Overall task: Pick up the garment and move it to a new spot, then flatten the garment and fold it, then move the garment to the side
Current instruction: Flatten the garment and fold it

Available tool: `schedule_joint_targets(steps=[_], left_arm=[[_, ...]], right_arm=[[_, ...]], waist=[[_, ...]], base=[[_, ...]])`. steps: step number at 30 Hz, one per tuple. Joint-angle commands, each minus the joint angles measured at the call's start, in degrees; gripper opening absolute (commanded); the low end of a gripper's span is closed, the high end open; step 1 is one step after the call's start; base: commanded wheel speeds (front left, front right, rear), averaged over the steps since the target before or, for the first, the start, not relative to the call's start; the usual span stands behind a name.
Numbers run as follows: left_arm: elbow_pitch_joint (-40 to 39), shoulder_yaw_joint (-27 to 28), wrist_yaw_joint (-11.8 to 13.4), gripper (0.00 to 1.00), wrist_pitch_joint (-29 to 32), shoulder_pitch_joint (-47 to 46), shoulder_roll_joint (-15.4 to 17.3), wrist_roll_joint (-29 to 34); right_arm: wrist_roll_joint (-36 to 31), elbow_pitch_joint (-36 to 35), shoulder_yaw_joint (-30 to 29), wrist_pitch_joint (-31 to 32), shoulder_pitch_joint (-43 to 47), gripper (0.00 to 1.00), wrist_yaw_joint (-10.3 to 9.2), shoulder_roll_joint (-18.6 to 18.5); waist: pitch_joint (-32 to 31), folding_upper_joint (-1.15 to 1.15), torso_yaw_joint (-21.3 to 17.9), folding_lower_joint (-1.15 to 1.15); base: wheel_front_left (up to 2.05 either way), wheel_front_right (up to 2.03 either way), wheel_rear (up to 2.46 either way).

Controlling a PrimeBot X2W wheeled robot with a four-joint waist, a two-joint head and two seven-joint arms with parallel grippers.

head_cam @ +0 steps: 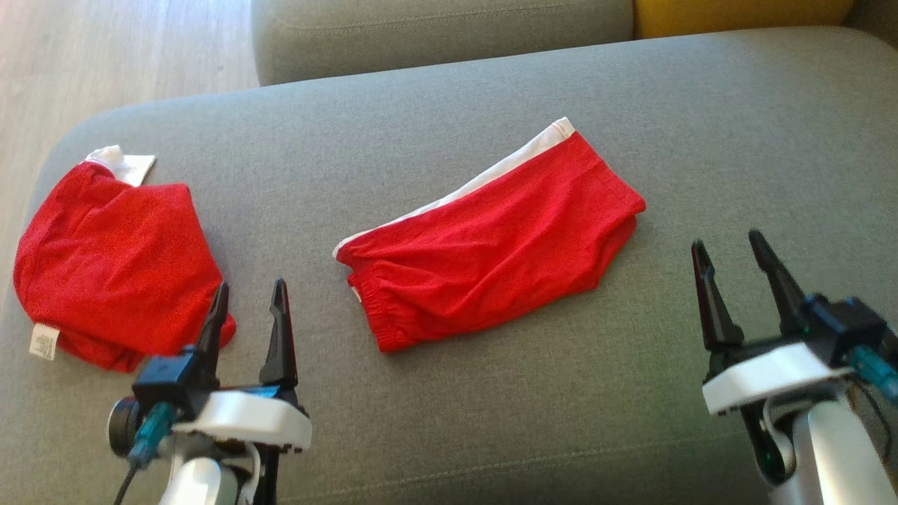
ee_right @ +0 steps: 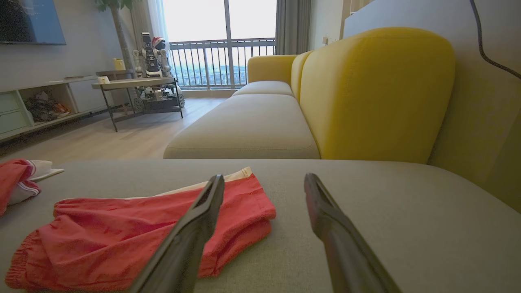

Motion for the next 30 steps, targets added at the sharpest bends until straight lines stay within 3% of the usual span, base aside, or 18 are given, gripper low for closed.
schedule_joint_targets(steps=[1,7,13,18,21,26,30], left_arm=[[-2.9,3.7,-1.0,1.00,-0.3,-1.1,-0.6,1.9],[-5.0,8.1,-4.2,1.00,-0.3,3.2,-3.5,6.0],[-4.7,9.0,-6.4,1.00,-0.3,3.7,-4.4,7.9],[-3.8,9.0,-7.2,1.00,-0.3,2.8,-4.6,8.6],[-3.3,8.0,-7.4,1.00,-0.3,2.6,-4.6,8.2],[-3.0,7.2,-7.1,1.00,-0.3,2.0,-4.6,7.8],[-2.7,6.3,-7.0,1.00,-0.3,1.4,-4.6,9.1]], right_arm=[[-0.1,-2.8,0.8,-0.5,-0.7,1.00,-0.02,0.4],[0.9,-3.0,0.9,-0.5,2.1,1.00,-0.02,0.8],[2.1,-2.5,0.8,-0.5,2.5,1.00,-0.02,0.8],[8.1,0.2,1.1,-0.5,2.0,1.00,-0.02,0.8],[15.2,3.5,2.0,0.2,1.0,1.00,-0.02,0.8],[36.4,10.9,1.8,5.8,-3.4,1.00,-0.02,0.8],[42.2,15.8,1.3,9.3,-6.8,1.00,-0.02,0.8]], waist=[[-0.3,0.00,-0.2,0.01],[-0.8,0.00,-0.5,0.01],[-0.5,0.00,0.1,0.01],[0.2,0.00,1.3,0.01],[0.5,0.00,2.4,0.01],[1.5,0.00,4.5,0.01],[2.5,0.00,6.0,0.01]], base=[[0.00,0.00,0.00],[0.00,0.00,0.00],[0.00,0.00,0.00],[0.00,0.00,0.00],[0.00,0.00,0.00],[0.00,0.00,0.00],[0.00,0.00,0.00]])
